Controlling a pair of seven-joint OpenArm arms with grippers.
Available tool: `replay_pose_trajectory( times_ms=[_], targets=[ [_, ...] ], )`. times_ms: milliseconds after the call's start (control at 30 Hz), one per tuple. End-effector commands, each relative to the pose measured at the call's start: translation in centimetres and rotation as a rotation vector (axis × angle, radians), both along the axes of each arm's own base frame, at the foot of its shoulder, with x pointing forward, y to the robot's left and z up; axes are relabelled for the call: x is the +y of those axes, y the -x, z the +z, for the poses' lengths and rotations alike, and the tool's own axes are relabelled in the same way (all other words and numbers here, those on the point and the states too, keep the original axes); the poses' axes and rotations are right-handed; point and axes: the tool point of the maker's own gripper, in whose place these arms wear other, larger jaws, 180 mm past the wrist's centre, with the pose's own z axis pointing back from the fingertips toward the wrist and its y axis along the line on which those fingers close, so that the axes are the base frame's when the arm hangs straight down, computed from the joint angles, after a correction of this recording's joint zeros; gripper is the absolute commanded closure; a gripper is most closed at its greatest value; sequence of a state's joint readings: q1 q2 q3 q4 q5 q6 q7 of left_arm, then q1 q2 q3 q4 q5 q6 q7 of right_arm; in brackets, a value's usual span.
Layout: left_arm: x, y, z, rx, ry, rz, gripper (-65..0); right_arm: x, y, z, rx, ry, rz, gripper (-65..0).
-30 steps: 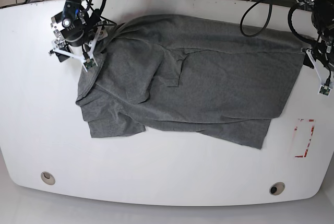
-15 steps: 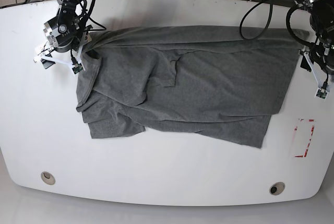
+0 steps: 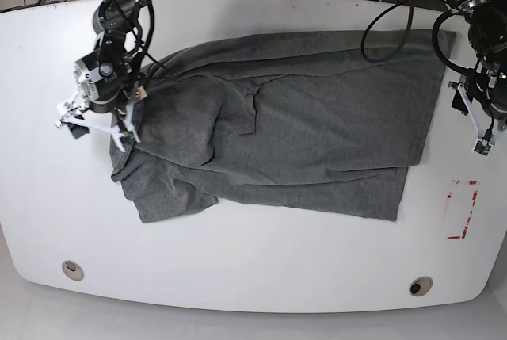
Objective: Layout the t-shirt on the table in an organized manner, then fold the t-shirt properly
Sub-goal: 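Release the right gripper and move it down along the shirt's side, then grasp the shirt's lower corner with the right gripper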
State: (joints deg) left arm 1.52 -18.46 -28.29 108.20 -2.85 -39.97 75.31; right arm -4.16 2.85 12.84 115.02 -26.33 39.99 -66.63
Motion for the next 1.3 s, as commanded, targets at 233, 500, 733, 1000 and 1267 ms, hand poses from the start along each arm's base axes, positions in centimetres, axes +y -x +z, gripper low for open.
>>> replay_pose_trajectory(
  times_ms=[233,500,733,1000,1267],
  targets=[
    [0.7,-0.5,1.3,-0.03,-0.034,-0.001,-47.8,-0.1,5.1,-2.7,0.138,0.033,0.017,-48.8],
    [0.7,-0.5,1.3,-0.029,-0.033,0.0,-47.8,-1.6,6.2,-2.9,0.168,0.07,0.01,-48.8],
    [0.6,-0.6,1.3,-0.032,-0.032,0.0,-47.8,-2.6,2.5,-0.2,0.066,0.098,-0.003,-48.8],
    [-0.1,-1.5,1.6,-0.064,-0.005,0.001,-47.8,-5.3,-1.3,4.6,-0.046,0.25,-0.056,-48.8],
    [-0.4,-1.6,1.5,-0.065,0.001,0.0,-47.8,-4.9,-4.1,6.9,-0.132,0.227,-0.068,-48.8]
  ],
)
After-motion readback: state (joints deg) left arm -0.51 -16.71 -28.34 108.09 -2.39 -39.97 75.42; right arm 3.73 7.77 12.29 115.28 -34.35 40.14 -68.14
